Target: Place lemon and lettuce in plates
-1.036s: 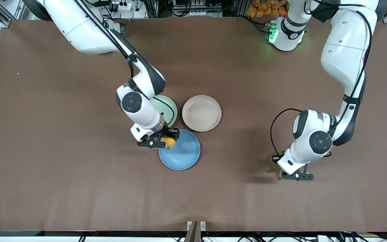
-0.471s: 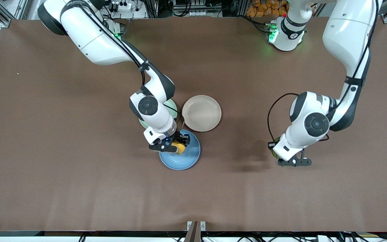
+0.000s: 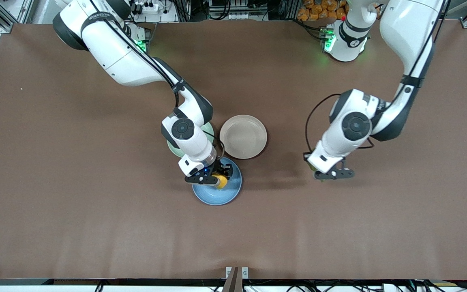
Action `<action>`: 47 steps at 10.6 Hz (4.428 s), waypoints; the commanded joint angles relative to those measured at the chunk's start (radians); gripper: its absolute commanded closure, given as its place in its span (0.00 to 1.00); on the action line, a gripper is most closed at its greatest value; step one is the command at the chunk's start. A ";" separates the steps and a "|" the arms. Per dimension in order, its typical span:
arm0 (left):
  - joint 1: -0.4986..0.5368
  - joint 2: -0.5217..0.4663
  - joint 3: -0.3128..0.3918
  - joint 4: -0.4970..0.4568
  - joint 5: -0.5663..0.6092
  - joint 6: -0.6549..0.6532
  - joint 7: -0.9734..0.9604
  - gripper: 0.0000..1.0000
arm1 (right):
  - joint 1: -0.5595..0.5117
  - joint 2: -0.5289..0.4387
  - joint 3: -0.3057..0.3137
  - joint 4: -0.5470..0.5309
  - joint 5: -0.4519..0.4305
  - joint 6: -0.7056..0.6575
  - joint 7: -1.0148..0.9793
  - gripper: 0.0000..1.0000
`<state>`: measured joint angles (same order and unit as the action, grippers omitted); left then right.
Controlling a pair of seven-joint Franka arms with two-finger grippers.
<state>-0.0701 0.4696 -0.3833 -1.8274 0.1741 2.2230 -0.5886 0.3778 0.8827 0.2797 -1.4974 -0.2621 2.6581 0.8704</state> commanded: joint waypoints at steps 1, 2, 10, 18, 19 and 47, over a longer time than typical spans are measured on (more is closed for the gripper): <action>0.007 -0.043 -0.066 -0.027 0.016 -0.042 -0.101 1.00 | -0.007 0.006 0.001 0.026 -0.083 -0.015 0.024 0.00; 0.006 -0.042 -0.094 -0.027 0.015 -0.048 -0.140 1.00 | -0.014 0.002 0.000 0.028 -0.079 -0.018 0.024 0.00; -0.135 -0.002 -0.143 -0.027 0.015 -0.049 -0.330 1.00 | -0.051 -0.022 0.007 0.290 0.145 -0.478 0.002 0.00; -0.287 0.041 -0.143 0.031 0.018 -0.026 -0.442 1.00 | -0.252 -0.227 -0.011 0.240 0.159 -0.802 -0.475 0.00; -0.290 0.065 -0.143 0.064 0.018 -0.025 -0.445 1.00 | -0.267 -0.270 -0.031 0.205 0.159 -0.799 -0.538 0.00; 0.041 -0.228 0.069 -0.003 -0.057 -0.272 0.005 0.00 | -0.419 -0.858 -0.296 0.003 0.202 -1.136 -0.900 0.00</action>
<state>-0.0601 0.3788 -0.3142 -1.6682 0.1775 1.9439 -0.6659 -0.0380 0.0208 -0.0123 -1.5318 -0.0832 1.5328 -0.0461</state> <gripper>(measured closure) 0.000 0.000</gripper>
